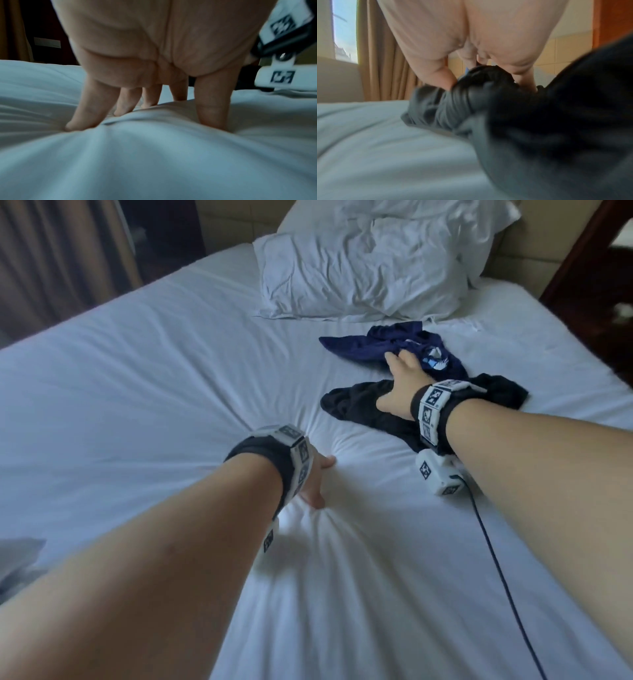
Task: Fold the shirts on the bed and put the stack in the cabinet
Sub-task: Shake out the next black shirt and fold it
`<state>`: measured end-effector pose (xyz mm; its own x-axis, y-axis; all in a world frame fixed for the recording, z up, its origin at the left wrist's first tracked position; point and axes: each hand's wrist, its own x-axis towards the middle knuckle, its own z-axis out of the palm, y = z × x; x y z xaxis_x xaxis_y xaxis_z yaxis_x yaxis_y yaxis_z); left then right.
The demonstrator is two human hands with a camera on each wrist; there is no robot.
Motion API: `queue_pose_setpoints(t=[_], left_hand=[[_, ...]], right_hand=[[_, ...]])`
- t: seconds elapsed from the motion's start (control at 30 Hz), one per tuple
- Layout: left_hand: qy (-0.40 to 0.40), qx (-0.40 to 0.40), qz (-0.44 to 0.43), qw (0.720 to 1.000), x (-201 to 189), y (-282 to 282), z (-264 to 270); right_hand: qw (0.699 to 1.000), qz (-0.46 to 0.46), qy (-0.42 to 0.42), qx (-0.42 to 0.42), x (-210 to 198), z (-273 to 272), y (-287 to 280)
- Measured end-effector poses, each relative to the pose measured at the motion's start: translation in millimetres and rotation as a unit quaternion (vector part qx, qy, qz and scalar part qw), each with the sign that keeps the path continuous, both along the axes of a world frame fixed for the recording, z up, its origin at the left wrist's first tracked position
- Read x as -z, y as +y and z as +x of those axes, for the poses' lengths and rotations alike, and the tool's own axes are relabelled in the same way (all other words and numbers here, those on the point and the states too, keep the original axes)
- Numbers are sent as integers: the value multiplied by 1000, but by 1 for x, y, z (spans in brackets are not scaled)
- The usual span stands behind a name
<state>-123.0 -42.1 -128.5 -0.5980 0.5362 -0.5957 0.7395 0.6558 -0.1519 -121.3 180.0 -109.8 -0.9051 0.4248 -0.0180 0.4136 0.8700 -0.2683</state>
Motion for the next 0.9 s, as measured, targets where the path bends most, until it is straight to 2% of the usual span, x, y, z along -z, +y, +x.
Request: queue_pose_setpoints(t=[0.07, 0.13, 0.2, 0.27, 0.37, 0.47, 0.5, 0.6, 0.7, 0.73, 0.8, 0.9], left_hand=[[-9, -32, 18, 999, 8, -3, 0], [-30, -78, 101, 991, 3, -12, 11], [-34, -128, 211, 969, -10, -26, 33], [-42, -169, 318, 932, -33, -39, 61], [-41, -208, 468, 858, -100, -53, 95], [-42, -189, 580, 791, -193, -60, 123], [-46, -176, 605, 775, -224, -63, 136], [-49, -138, 664, 733, -305, -75, 183], [-78, -99, 702, 701, -363, -95, 240], [-87, -84, 713, 691, -379, -102, 259], [-110, -66, 731, 671, -407, -116, 298], [-158, -62, 729, 663, -441, -136, 356]], right_hand=[[995, -31, 91, 20, -47, 23, -8], [982, -62, 174, 36, -106, 52, -17], [963, -99, 244, 51, -171, 81, -23], [938, -139, 314, 44, -239, 113, -32], [895, -203, 397, 13, -326, 161, -48], [839, -285, 463, 9, -396, 222, -76], [837, -292, 462, 18, -416, 247, -93], [845, -311, 435, 20, -458, 317, -130], [809, -377, 451, 4, -479, 374, -157], [807, -385, 447, 1, -483, 390, -165], [838, -350, 418, 1, -488, 423, -181], [879, -276, 388, -15, -489, 464, -203]])
